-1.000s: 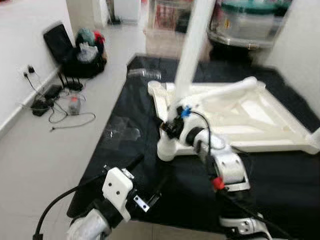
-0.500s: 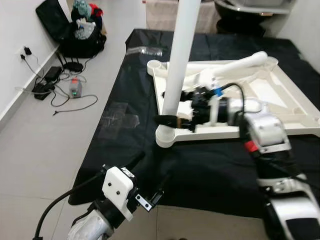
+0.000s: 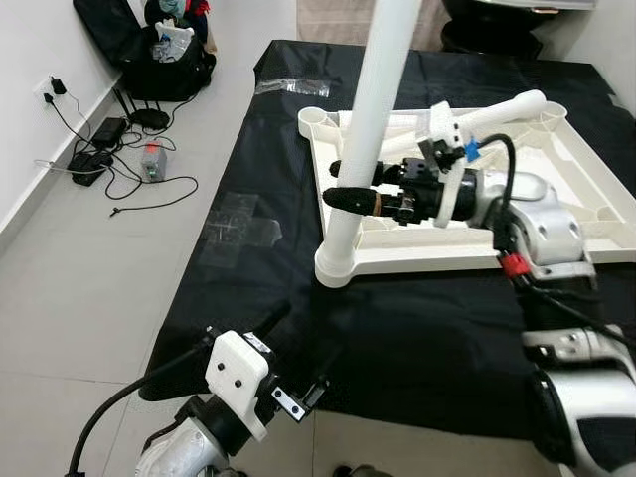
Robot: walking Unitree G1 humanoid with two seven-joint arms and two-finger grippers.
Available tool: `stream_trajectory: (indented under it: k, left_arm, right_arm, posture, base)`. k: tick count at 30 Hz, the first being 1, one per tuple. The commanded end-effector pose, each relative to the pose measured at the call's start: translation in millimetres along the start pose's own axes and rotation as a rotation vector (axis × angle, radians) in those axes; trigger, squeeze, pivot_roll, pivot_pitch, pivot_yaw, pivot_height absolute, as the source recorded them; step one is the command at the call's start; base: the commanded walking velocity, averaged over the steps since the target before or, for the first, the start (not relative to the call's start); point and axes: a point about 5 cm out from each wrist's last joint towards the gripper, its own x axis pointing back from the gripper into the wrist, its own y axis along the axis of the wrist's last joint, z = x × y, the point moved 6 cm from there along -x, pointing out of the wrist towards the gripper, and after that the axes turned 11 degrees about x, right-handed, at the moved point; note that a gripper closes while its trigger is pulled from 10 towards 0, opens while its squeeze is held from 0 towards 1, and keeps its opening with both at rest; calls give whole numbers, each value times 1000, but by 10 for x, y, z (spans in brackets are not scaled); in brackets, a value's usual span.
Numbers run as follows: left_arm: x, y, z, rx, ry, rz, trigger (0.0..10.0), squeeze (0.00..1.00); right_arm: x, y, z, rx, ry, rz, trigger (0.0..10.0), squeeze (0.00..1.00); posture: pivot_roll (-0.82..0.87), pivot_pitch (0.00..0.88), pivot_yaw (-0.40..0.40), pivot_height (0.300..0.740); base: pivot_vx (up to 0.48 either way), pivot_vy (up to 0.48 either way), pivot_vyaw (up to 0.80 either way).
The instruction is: Building children table
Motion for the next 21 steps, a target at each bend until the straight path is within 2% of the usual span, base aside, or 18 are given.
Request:
stream_trajectory:
  k: [1,3,4,5,6,7,8,9,10,11,13,14,15,17,18,19,20,21]
  left_arm:
    - [24,-17,-6,12,-5,15,10000,0]
    - [24,-17,-6,12,-5,15,10000,0]
    - [25,-16,6,11,-4,16,10000,0]
    - [25,-16,6,11,-4,16,10000,0]
    - [33,-26,25,9,-1,17,10000,0]
    - [28,-35,55,7,1,19,10000,0]
    - [24,-41,75,6,2,20,10000,0]
    - [24,-41,75,6,2,20,10000,0]
    - [1,-53,77,8,-2,22,10000,0]
    - [1,-53,77,8,-2,22,10000,0]
    - [-34,-73,79,7,-12,26,10000,0]
    - [-34,-73,79,7,-12,26,10000,0]
    - [-42,-85,98,5,-8,26,10000,0]
    - [-42,-85,98,5,-8,26,10000,0]
    - [-47,-92,115,2,-4,25,10000,0]
    - [-53,-96,124,0,1,23,10000,0]
    - [-53,-96,124,0,1,23,10000,0]
    - [-57,-97,128,-1,3,21,10000,0]
  right_arm:
    - [-9,-249,195,-102,-11,68,0,0]
    - [-9,-249,195,-102,-11,68,0,0]
    - [-33,-358,262,-146,-75,107,0,0]
    - [-33,-358,262,-146,-75,107,0,0]
    - [-77,-670,361,-257,-265,209,0,0]
    - [106,-1084,313,-355,-674,370,0,0]
    - [350,-1364,376,-427,-952,513,0,0]
    - [350,-1364,376,-427,-952,513,0,0]
    - [329,-1485,543,-463,-1023,560,0,0]
    - [329,-1485,543,-463,-1023,560,0,0]
    - [-43,-1398,668,-489,-911,472,0,0]
    - [-43,-1398,668,-489,-911,472,0,0]
    - [-204,-1287,602,-481,-875,418,0,0]
    - [-204,-1287,602,-481,-875,418,0,0]
    - [-278,-1195,517,-465,-860,391,0,0]
    - [-318,-1138,454,-447,-829,386,2078,0]
    - [-318,-1138,454,-447,-829,386,2078,0]
    - [-331,-1108,420,-435,-808,387,10000,0]
  posture:
    - [-6,194,-71,740]
    - [-6,194,-71,740]
    - [-7,192,-72,740]
    - [-7,192,-72,740]
    - [-10,180,-78,740]
    - [-23,166,-71,740]
    - [-23,166,-71,740]
    - [-23,166,-71,740]
    - [-12,155,-54,740]
    - [-12,155,-54,740]
    - [-10,154,-49,740]
    - [-10,154,-49,740]
    - [-15,138,-44,740]
    - [-15,138,-44,740]
    - [-16,135,-49,740]
    - [-19,136,-52,740]
    - [-19,136,-52,740]
    - [-19,136,-52,740]
  base:
    - [0,0,0]
    - [0,0,0]
    - [0,0,0]
    - [0,0,0]
    - [0,0,0]
    - [0,0,0]
    - [0,0,0]
    - [0,0,0]
    - [0,0,0]
    - [0,0,0]
    - [0,0,0]
    - [0,0,0]
    - [0,0,0]
    - [0,0,0]
    - [0,0,0]
    - [0,0,0]
    - [0,0,0]
    - [0,0,0]
